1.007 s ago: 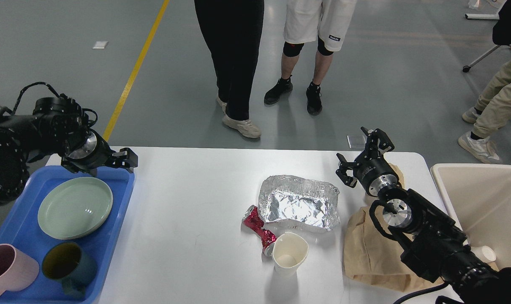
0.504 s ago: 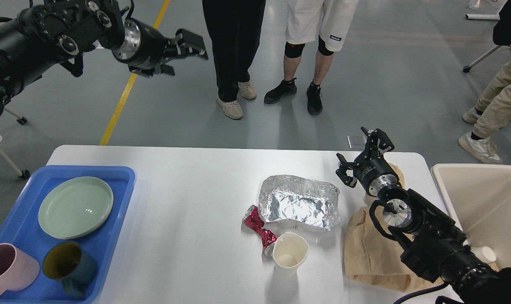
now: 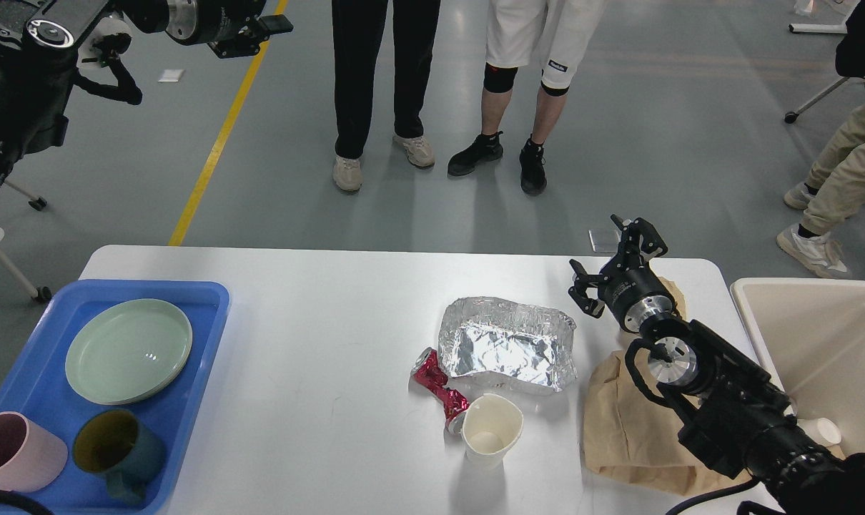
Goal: Tidy desktop
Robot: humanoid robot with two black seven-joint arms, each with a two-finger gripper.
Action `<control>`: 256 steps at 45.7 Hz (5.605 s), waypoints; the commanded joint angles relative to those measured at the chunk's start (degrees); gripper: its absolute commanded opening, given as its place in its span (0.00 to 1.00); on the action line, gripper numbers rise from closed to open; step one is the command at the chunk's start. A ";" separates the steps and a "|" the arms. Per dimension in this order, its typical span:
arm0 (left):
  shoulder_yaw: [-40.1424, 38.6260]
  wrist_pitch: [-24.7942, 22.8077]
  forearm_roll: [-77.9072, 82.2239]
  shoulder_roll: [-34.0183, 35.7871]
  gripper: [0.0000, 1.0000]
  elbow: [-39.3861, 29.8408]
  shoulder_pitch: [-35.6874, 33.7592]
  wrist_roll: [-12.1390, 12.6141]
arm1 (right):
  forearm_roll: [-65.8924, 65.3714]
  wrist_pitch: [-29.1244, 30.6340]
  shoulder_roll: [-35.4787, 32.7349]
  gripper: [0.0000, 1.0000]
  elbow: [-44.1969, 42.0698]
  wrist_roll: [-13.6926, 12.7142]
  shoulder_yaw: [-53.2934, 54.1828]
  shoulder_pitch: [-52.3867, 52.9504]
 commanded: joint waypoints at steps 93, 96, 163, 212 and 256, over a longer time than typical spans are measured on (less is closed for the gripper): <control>-60.98 8.45 -1.42 -12.26 0.97 0.22 41.70 -1.57 | 0.00 0.00 0.00 1.00 0.00 0.00 -0.01 0.00; -62.21 7.92 -1.42 -12.26 0.97 0.13 42.49 -2.71 | 0.00 0.00 0.00 1.00 0.00 0.00 -0.01 0.00; -63.62 4.49 -1.69 -12.70 0.97 -0.22 46.71 -28.03 | 0.00 0.00 0.00 1.00 0.00 0.00 -0.01 0.00; -63.62 4.49 -1.69 -12.70 0.97 -0.22 46.71 -28.03 | 11.77 -0.88 -2.37 1.00 -0.09 -0.44 1.57 5.54; -63.62 4.49 -1.69 -12.79 0.97 -0.22 46.71 -28.12 | 11.77 -0.88 -4.31 1.00 -0.35 -0.44 1.31 4.75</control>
